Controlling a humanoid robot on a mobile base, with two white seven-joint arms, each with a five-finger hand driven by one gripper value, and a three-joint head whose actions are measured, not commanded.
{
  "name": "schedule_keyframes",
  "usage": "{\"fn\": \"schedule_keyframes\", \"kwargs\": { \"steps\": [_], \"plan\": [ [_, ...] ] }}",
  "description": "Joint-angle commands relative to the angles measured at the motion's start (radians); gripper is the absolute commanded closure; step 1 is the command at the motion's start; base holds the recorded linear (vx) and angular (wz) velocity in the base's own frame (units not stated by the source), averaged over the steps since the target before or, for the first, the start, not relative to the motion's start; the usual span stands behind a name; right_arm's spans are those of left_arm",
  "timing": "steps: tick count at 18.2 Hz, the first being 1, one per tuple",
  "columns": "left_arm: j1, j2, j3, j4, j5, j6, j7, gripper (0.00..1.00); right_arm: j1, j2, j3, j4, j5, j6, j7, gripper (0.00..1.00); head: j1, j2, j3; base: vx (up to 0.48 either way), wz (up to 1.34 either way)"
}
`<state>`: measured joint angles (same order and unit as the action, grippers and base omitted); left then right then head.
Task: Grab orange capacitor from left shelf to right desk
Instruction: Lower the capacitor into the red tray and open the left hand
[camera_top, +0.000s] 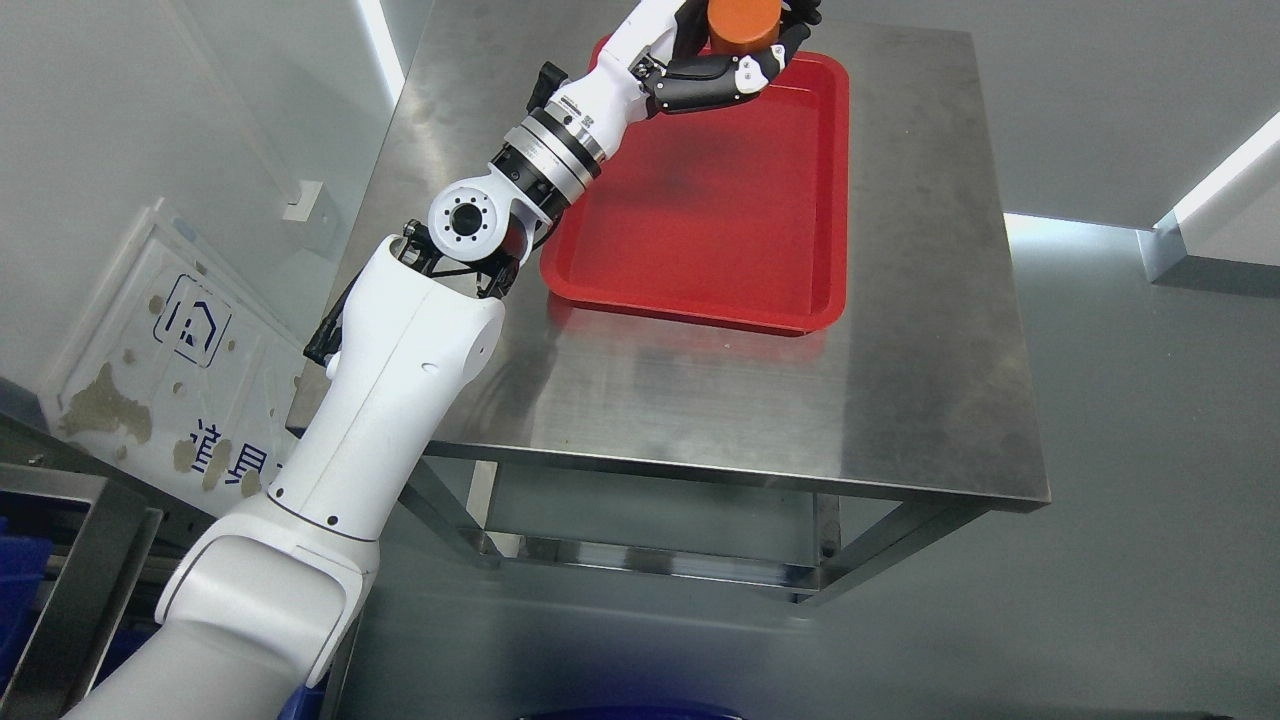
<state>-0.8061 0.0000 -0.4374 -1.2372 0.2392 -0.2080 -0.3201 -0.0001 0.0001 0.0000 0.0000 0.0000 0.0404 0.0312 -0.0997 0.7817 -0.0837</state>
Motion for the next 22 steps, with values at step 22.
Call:
{"fn": "schedule_keyframes", "kwargs": {
  "steps": [22],
  "plan": [
    [0.082, 0.017, -0.030, 0.125, -0.136, 0.065, -0.001, 0.88, 0.034, -0.018, -0.012, -0.023, 0.000, 0.000, -0.001, 0.00, 0.0000, 0.000, 0.000, 0.016, -0.01]
  ]
}}
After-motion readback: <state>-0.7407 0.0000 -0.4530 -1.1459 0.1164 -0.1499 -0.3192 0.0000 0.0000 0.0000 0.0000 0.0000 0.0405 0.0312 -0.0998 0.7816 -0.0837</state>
